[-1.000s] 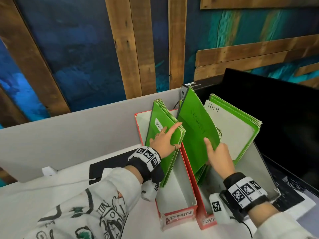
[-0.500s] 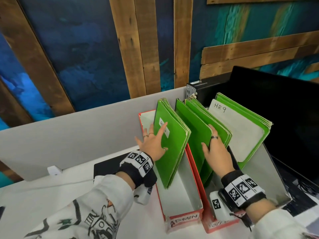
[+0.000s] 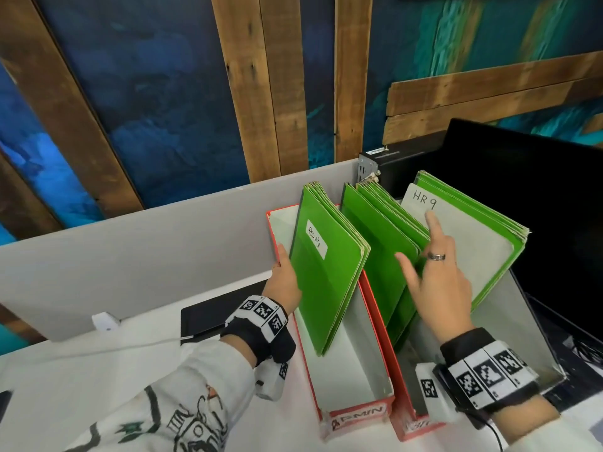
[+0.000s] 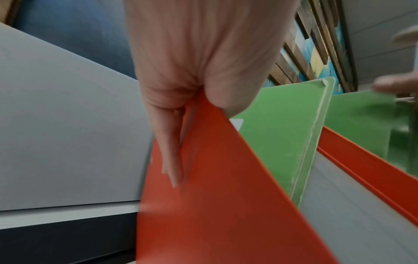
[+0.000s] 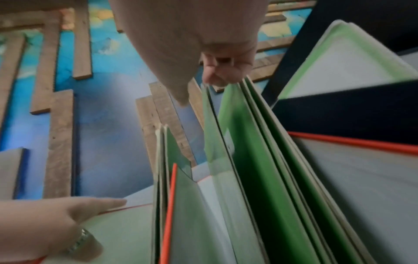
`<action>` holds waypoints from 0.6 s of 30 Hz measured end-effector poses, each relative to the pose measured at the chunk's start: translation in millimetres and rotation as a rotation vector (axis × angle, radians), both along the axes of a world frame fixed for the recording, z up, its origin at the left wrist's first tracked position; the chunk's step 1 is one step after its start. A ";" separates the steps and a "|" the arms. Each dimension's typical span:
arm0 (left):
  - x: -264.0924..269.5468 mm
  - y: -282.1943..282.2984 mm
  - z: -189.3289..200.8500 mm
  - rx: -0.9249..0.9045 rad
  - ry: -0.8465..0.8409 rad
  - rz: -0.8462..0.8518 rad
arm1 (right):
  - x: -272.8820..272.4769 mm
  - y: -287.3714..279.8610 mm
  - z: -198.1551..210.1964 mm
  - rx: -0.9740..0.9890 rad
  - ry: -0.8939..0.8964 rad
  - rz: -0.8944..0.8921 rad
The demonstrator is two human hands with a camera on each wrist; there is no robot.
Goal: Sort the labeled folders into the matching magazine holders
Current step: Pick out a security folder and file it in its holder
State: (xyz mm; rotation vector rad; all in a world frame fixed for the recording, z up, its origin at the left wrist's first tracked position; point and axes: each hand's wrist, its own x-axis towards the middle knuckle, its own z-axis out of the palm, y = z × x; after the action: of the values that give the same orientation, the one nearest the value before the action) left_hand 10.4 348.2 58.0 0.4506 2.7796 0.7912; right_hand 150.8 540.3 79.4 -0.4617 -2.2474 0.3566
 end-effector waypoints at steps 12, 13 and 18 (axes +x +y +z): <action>1.1 -0.6 -1.6 -0.027 0.024 0.000 | -54.0 -23.5 -8.1 -0.564 -0.399 0.264; 1.2 -1.3 -1.8 -0.032 0.023 -0.002 | -59.8 -21.3 -6.0 -0.587 -0.402 0.272; 1.0 -1.0 -2.8 -0.044 0.024 -0.009 | -73.1 -28.4 8.2 -0.421 -0.439 0.244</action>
State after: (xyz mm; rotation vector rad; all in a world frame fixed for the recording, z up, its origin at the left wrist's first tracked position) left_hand 11.4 347.3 55.2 0.4674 2.8091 0.7259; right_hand 77.6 512.0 87.6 -0.5197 -2.6687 0.9448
